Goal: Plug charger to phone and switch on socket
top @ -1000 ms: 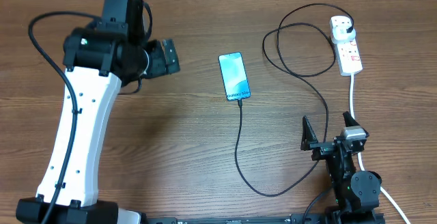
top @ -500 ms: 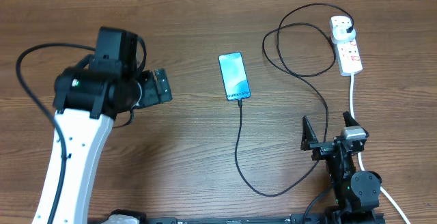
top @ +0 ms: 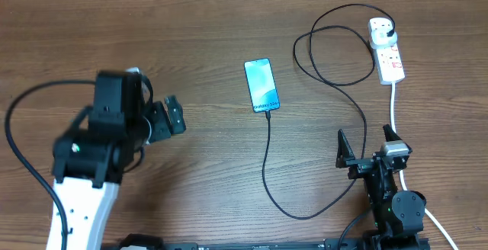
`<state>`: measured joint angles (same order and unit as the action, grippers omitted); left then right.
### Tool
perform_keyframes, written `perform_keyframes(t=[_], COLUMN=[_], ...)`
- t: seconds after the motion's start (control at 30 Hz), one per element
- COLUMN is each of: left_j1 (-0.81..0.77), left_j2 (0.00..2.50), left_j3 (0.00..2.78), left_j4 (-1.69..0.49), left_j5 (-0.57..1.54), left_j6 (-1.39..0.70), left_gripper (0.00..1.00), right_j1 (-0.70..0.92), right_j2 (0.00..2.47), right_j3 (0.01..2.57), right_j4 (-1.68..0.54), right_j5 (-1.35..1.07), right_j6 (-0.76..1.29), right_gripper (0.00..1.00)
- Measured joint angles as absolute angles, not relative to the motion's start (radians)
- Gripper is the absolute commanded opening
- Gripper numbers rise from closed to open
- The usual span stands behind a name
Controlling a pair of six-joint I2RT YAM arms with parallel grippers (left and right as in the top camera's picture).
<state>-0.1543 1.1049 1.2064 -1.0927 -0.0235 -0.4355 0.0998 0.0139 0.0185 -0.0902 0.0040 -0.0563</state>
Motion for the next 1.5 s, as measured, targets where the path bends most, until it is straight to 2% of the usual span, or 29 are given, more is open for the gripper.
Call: perform_keyframes(t=[0.27, 0.5, 1.5], left_j1=[-0.154, -0.154, -0.141], left_j2=[0.910, 0.741, 0.223], left_j3=[0.915, 0.746, 0.327], left_j4=[-0.772, -0.619, -0.343], left_j5=[0.066, 0.101, 0.123], left_j6=[-0.371, -0.335, -0.228], left_gripper=[1.00, 1.00, 1.00], right_j1=[0.100, 0.100, 0.100], right_j2=[0.014, 0.014, 0.014], right_j3=[0.019, 0.019, 0.019], right_j4=[-0.090, -0.090, -0.090], right_j5=[0.004, 0.004, 0.004], right_j6=[-0.056, -0.056, -0.056], right_gripper=[1.00, 1.00, 1.00])
